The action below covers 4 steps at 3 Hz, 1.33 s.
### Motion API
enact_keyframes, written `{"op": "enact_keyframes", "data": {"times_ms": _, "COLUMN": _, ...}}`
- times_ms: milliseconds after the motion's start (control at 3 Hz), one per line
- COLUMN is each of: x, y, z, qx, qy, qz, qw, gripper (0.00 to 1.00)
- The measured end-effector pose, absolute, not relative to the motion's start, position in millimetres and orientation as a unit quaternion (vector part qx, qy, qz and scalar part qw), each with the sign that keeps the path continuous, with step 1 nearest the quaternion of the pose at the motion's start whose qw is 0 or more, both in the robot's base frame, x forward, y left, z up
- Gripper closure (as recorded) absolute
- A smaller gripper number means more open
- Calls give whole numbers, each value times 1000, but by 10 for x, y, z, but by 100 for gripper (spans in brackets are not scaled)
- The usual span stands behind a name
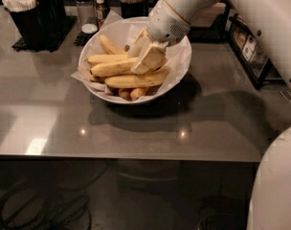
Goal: Pick banana from white bowl
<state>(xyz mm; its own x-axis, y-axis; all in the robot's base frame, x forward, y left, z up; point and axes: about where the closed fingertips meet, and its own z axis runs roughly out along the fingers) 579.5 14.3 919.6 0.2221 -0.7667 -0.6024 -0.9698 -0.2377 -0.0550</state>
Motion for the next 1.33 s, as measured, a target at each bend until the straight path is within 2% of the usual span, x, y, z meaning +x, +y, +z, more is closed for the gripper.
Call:
{"op": "enact_keyframes", "data": {"times_ms": 667, "x": 5383, "y": -87, "z": 9653, "qx": -753, "qy": 588, "qz": 160, "qw": 249, "gripper": 100}}
{"op": "enact_keyframes", "data": {"times_ms": 1333, "x": 4633, "y": -417, "z": 9790, "qx": -724, "qy": 578, "qz": 187, "qw": 326, "gripper": 100}}
